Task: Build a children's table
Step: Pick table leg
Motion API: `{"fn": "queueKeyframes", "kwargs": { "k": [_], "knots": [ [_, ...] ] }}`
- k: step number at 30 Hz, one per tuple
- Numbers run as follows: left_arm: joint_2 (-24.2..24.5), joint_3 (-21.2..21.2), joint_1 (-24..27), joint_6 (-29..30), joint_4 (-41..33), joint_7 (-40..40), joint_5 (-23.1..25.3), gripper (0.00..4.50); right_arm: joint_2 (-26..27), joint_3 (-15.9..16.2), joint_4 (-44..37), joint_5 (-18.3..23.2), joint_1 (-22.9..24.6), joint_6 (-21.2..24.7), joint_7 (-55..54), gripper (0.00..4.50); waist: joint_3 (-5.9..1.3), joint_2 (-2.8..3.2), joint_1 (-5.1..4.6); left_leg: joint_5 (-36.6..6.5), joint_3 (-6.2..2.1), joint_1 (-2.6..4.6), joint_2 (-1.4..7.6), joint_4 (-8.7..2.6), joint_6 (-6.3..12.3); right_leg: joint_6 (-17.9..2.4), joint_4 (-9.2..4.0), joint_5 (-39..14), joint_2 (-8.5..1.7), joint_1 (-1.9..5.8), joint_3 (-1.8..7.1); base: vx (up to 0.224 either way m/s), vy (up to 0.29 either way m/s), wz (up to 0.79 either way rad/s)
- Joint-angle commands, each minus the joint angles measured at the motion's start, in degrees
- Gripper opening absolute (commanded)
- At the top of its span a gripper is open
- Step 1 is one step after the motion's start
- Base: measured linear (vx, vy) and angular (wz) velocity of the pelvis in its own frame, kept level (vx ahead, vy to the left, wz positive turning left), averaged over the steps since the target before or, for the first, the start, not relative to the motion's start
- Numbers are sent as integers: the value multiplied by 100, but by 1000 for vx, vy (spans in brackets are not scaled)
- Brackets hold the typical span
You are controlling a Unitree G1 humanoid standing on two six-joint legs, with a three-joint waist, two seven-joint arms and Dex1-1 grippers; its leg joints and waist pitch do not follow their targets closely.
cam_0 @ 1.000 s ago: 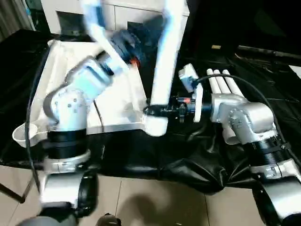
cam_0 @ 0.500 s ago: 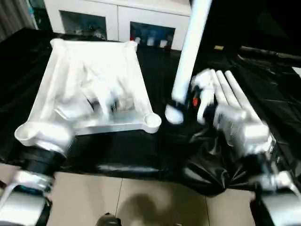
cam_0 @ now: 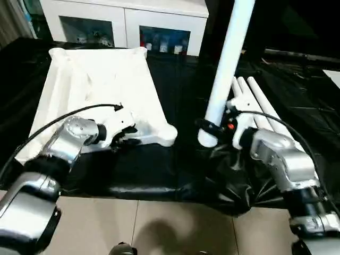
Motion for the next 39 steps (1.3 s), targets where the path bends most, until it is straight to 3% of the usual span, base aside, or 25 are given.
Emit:
{"fn": "queueKeyframes", "kwargs": {
  "k": [1, 2, 3, 7, 9, 12, 13, 20, 23, 24, 25, 26, 27, 28, 31, 33, 35, 39],
  "knots": [
    [4, 4, -203, -124, 160, -236, 56, 164, -83, -90, -212, -4, 17, 62, -20, 188, -498, 171, -2, -1318, -142, 176, 217, -445, -330, -1273, -438, -543, -473, 300, 273, 0, 0, 0],
    [-3, -4, -296, -285, 366, -267, 147, 164, -98, -93, -269, 7, 35, 99, -27, 188, -501, 194, 0, -1254, -138, 176, 213, -434, -280, -1298, -443, -524, -473, 298, 279, 0, 0, 0],
    [-12, 8, -334, -324, 453, -269, 168, 132, -103, -91, -285, 10, 38, 108, -29, 188, -502, 191, 1, -1232, -136, 173, 216, -431, -271, -1307, -431, -490, -474, 303, 282, 0, 0, 0],
    [-37, 64, -443, -394, 687, -370, 167, 124, -132, -75, -341, 30, 41, 137, 11, 188, -506, 195, 0, -1167, -131, 162, 222, -423, -200, -1352, -427, -472, -484, 310, 281, 0, 0, 0],
    [-39, 73, -458, -388, 739, -477, 159, 93, -143, -72, -334, 28, 29, 138, 23, 188, -508, 200, 4, -1154, -136, 169, 240, -429, -193, -1371, -419, -503, -493, 300, 277, 0, 0, 0],
    [-40, 73, -442, -381, 760, -612, 148, 84, -149, -71, -303, 37, 4, 133, 51, 188, -502, 173, 6, -1134, -130, 165, 240, -429, -162, -1389, -423, -556, -501, 296, 279, 0, 0, 0],
    [-42, 80, -430, -375, 776, -683, 140, 76, -146, -66, -265, 39, -26, 126, 68, 188, -499, 137, 4, -1128, -122, 162, 243, -433, -146, -1383, -430, -576, -502, 294, 279, 0, 0, 0],
    [33, 150, -352, -359, 851, -998, 126, 11, -68, 86, -16, 85, -344, 157, 346, 188, -494, 131, 6, -1011, -129, 141, 248, -437, -82, -1355, -414, -637, -520, 294, 274, 0, 0, 0],
    [40, 88, -238, -319, 775, -1114, 170, 2, -97, 177, 36, 98, -430, 262, 499, 188, -496, 126, 14, -960, -122, 146, 250, -434, -52, -1372, -410, -555, -525, 292, 280, 0, 0, 0],
    [34, 67, -169, -340, 706, -1167, 201, 2, -114, 207, 39, 125, -470, 357, 570, 188, -501, 99, 14, -913, -114, 143, 252, -432, -27, -1388, -401, -474, -522, 296, 280, 0, 0, 0],
    [34, 66, -167, -341, 703, -1169, 202, 2, -114, 208, 39, 126, -472, 361, 573, 188, -498, 116, 19, -890, -118, 141, 259, -433, -12, -1404, -390, -444, -526, 292, 276, 0, 0, 0],
    [13, 61, -99, -300, 605, -1159, 201, 2, -122, 214, 19, 181, -501, 461, 639, 188, -499, 122, 20, -913, -114, 151, 258, -429, -8, -1415, -389, -440, -521, 288, 277, 0, 0, 0],
    [-18, 56, -7, -262, 456, -1154, 179, 1, -124, 206, -12, 254, -533, 549, 715, 188, -498, 88, 20, -912, -113, 146, 264, -433, 1, -1412, -392, -447, -527, 293, 277, 0, 0, 0],
    [-93, 84, 164, -92, 132, -1180, 99, 0, -110, 167, -54, 381, -583, 684, 810, 188, -500, 112, 28, -938, -123, 158, 284, -438, -6, -1430, -380, -487, -546, 296, 275, 0, 0, 0],
    [-187, 96, 437, 186, -466, -1272, -81, 0, -85, 139, -67, 467, -634, 769, 867, 188, -491, 103, 26, -942, -112, 149, 294, -437, -15, -1439, -384, -571, -547, 283, 278, 0, 0, 0],
    [-263, 111, 635, 376, -933, -1308, -199, 0, -55, 151, 12, 429, -694, 760, 876, 188, -480, 109, 40, -1019, -86, 175, 281, -430, -31, -1405, -418, -734, -524, 240, 284, 0, 0, 0],
    [-294, 14, 894, 353, -1373, -1223, -113, 0, 6, 228, 205, 300, -765, 682, 874, 188, -483, 94, 67, -1067, -103, 170, 295, -441, -78, -1338, -418, -900, -544, 248, 284, 0, 0, 0],
    [-340, 2, 1031, 325, -1476, -1007, 7, 0, 50, 351, 385, 202, -797, 636, 928, 188, -456, 91, 108, -1223, -88, 192, 277, -454, -142, -1153, -483, -1305, -529, 208, 291, 0, 0, 0]
  ]
}}
